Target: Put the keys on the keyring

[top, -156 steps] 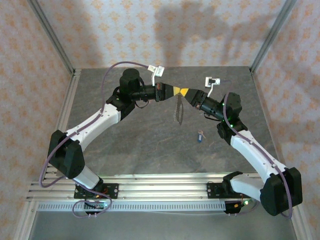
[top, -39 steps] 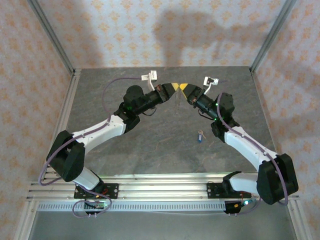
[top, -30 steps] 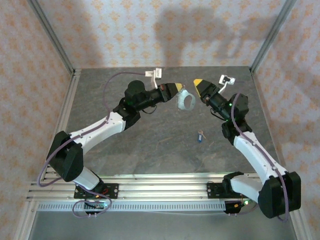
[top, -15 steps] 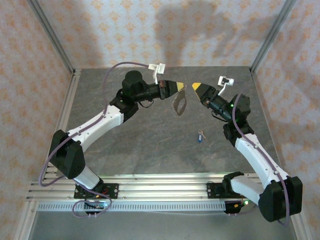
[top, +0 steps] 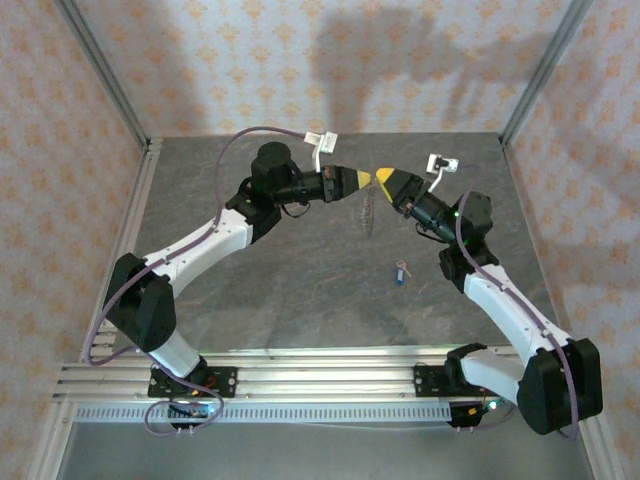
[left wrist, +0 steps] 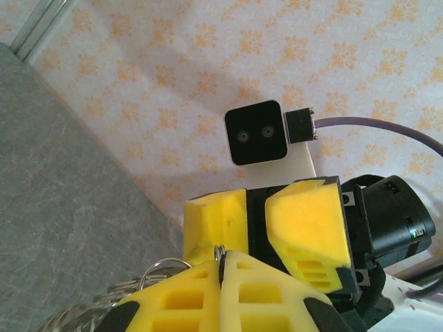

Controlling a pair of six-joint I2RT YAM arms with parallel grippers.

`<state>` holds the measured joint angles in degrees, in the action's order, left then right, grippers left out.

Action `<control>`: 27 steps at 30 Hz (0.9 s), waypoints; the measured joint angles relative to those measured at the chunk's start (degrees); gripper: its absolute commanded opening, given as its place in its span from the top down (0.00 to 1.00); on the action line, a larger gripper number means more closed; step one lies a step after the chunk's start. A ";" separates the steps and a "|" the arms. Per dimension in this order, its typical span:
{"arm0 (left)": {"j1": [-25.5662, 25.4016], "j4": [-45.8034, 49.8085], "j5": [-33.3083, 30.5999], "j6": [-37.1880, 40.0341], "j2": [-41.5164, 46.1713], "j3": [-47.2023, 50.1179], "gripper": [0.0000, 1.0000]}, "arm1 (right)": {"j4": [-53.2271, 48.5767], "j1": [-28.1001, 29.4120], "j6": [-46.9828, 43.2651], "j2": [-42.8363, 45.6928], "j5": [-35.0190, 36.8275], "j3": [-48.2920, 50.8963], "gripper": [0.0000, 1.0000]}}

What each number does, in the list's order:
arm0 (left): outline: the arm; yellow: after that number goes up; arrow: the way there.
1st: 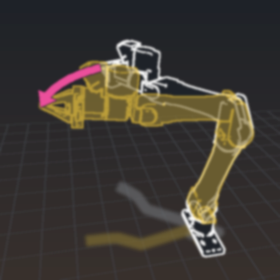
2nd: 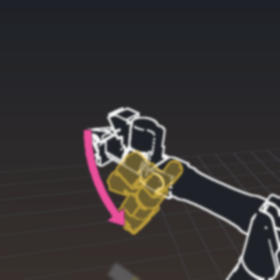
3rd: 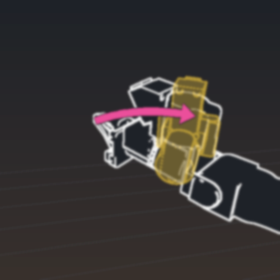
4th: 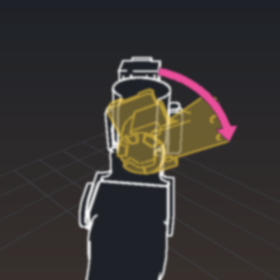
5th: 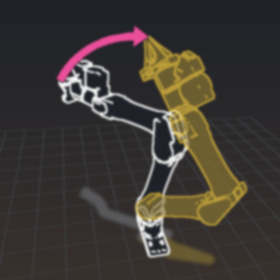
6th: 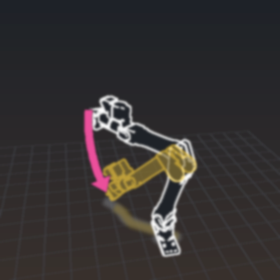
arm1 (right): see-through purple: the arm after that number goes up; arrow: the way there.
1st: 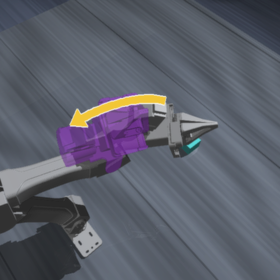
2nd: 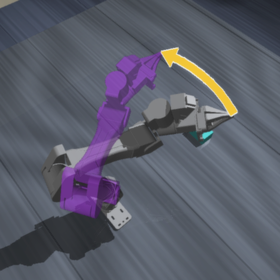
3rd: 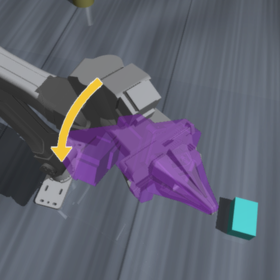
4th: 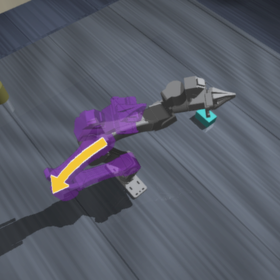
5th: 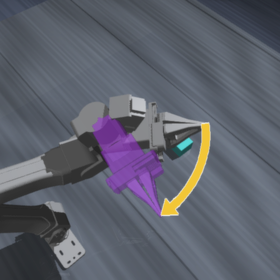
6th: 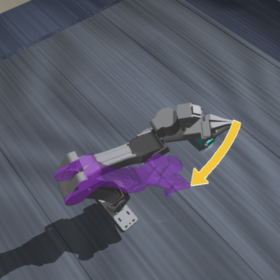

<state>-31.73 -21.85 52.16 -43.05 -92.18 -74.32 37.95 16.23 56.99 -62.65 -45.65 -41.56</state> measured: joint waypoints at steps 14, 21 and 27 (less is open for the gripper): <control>0.00 -0.20 0.13 -0.39 -0.02 -0.98 1.00 | 0.85 1.09 -0.13 -0.59 0.00 0.74 0.91; 0.24 -0.17 -0.02 -0.61 -0.26 -0.98 0.97 | 1.16 1.11 -0.20 -0.57 0.39 1.25 1.00; 0.20 0.02 -8.31 -2.73 0.42 -0.22 0.42 | 0.92 1.16 -0.15 -0.57 1.38 1.29 1.00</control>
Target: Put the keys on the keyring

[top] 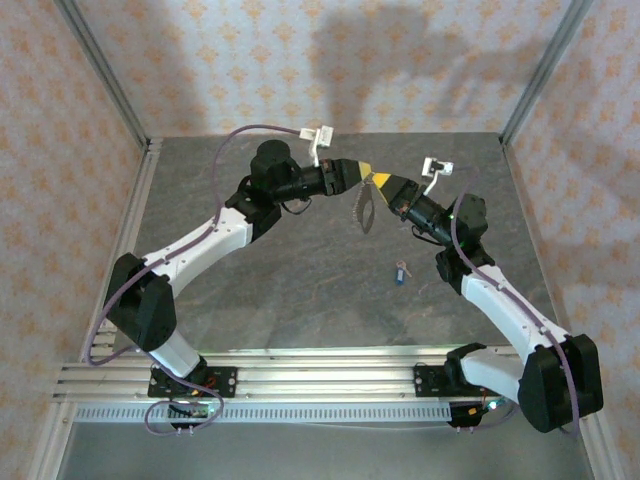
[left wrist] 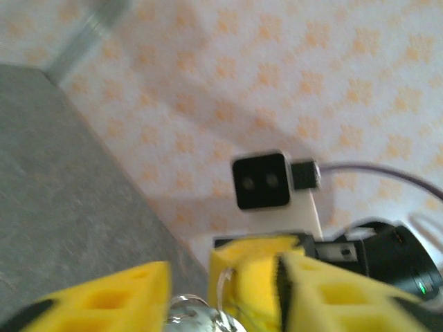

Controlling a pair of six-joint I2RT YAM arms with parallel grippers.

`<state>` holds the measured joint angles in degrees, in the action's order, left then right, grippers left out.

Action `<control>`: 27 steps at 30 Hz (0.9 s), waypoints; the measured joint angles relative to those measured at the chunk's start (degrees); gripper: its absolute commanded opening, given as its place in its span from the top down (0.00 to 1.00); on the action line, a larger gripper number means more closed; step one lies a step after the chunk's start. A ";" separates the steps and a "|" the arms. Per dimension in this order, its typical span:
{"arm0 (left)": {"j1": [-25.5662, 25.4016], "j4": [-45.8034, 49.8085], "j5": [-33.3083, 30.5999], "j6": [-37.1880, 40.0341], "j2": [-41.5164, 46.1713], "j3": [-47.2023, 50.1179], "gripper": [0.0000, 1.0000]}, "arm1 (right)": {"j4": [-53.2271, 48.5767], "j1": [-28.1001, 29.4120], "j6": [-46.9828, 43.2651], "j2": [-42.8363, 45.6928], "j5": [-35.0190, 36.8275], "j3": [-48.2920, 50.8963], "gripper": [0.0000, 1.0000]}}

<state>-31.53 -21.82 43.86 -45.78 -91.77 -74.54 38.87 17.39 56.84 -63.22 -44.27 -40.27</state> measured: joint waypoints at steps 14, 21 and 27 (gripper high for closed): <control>-3.34 -7.08 -20.81 -11.52 6.54 11.39 0.64 | 2.23 1.79 2.23 -2.23 3.82 0.00 1.00; -4.92 -10.73 -21.03 -12.76 6.43 11.39 0.65 | 3.19 2.36 2.80 -3.28 4.31 0.00 1.00; -5.25 -11.98 -21.70 -12.92 5.77 11.41 0.66 | 3.67 2.45 3.02 -3.43 4.48 0.00 1.00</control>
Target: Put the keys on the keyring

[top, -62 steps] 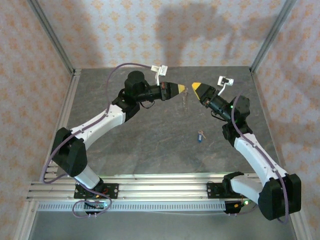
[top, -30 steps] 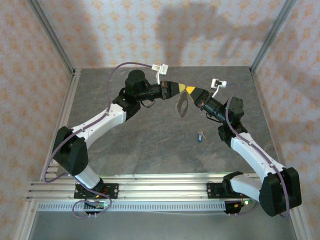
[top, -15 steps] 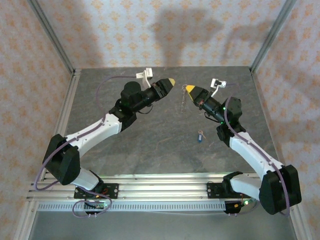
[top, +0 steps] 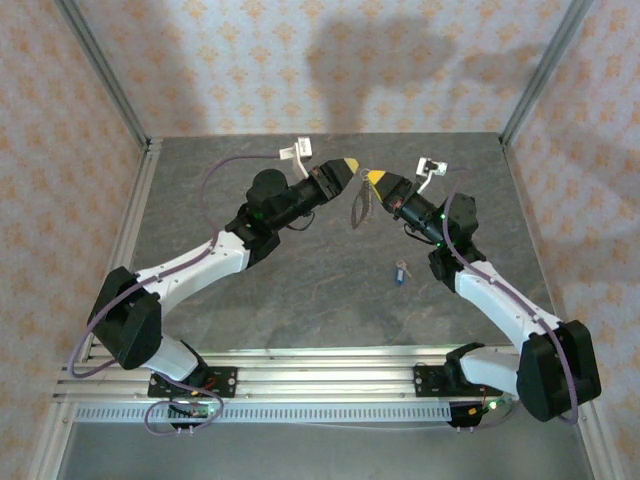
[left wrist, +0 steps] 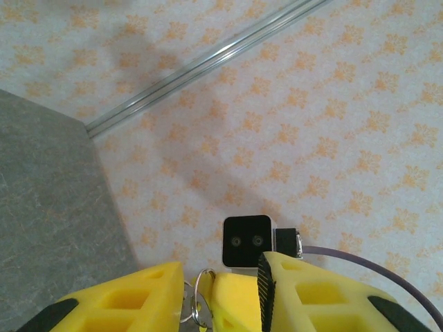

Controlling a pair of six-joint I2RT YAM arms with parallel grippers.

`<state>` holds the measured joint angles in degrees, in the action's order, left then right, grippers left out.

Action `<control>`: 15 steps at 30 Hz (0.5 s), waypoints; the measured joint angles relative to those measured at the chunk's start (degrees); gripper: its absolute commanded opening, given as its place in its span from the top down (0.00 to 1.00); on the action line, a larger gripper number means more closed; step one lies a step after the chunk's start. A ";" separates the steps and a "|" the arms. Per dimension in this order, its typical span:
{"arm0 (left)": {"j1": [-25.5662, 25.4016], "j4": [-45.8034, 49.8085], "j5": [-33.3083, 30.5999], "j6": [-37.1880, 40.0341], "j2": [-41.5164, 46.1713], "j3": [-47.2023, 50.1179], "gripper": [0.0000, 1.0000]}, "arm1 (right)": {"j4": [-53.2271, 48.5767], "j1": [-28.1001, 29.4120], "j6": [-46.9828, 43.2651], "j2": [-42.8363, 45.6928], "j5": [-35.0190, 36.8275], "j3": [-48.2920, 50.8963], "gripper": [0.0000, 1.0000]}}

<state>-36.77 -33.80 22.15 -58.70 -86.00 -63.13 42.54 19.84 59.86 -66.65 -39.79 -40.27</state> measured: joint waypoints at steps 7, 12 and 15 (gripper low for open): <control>-0.31 -0.42 -0.11 0.00 -0.94 0.00 0.69 | 0.00 0.00 0.17 -0.07 0.00 0.00 1.00; -1.11 -0.63 -0.11 -0.02 -1.55 0.00 0.71 | 0.00 0.00 0.17 -0.07 0.00 0.00 1.00; -1.18 -0.87 -0.11 0.00 -1.55 0.00 0.73 | 0.00 0.00 0.17 -0.07 0.02 0.00 1.00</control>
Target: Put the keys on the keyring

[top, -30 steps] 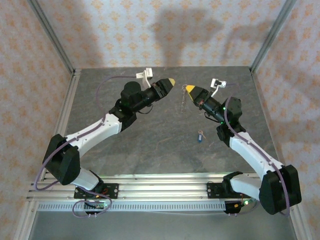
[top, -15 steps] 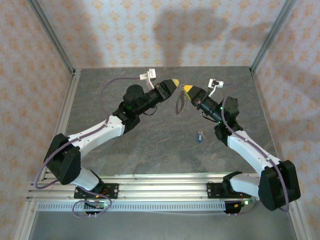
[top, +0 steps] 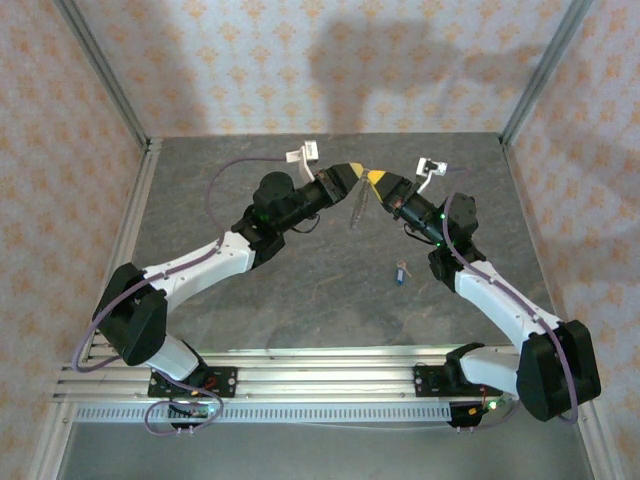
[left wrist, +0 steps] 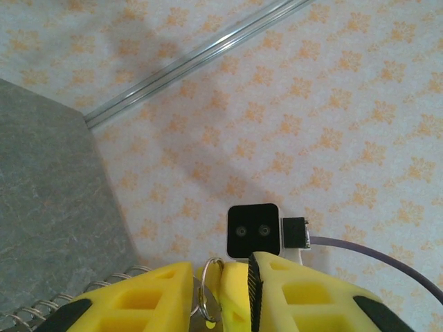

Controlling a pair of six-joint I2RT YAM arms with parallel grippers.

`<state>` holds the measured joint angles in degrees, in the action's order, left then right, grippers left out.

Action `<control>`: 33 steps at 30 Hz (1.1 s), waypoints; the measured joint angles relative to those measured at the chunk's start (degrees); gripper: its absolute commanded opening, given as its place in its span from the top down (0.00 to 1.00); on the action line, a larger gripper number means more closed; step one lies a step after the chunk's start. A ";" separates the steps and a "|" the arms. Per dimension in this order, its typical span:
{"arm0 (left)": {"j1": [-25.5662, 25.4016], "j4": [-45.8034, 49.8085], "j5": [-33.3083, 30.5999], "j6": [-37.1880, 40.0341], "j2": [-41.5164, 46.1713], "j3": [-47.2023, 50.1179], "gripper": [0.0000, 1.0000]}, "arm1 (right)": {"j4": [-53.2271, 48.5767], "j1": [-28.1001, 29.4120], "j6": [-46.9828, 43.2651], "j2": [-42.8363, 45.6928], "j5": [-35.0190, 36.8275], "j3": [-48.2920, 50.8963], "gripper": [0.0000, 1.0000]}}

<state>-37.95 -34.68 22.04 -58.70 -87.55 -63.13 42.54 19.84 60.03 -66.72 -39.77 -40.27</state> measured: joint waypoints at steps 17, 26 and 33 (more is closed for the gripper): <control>-1.11 -0.68 -0.02 0.00 -0.83 0.00 0.81 | 0.04 0.00 0.00 0.00 0.02 0.00 1.00; -1.33 -0.74 -0.04 0.02 -1.07 0.00 0.88 | 0.04 0.00 -0.02 0.00 0.22 0.00 1.00; -1.44 -0.90 -0.02 0.02 -1.22 0.00 0.94 | 0.00 0.00 -0.02 0.02 0.46 0.00 1.00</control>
<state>-39.40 -35.57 22.02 -58.67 -88.77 -63.13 42.54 19.84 60.01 -66.70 -39.31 -40.27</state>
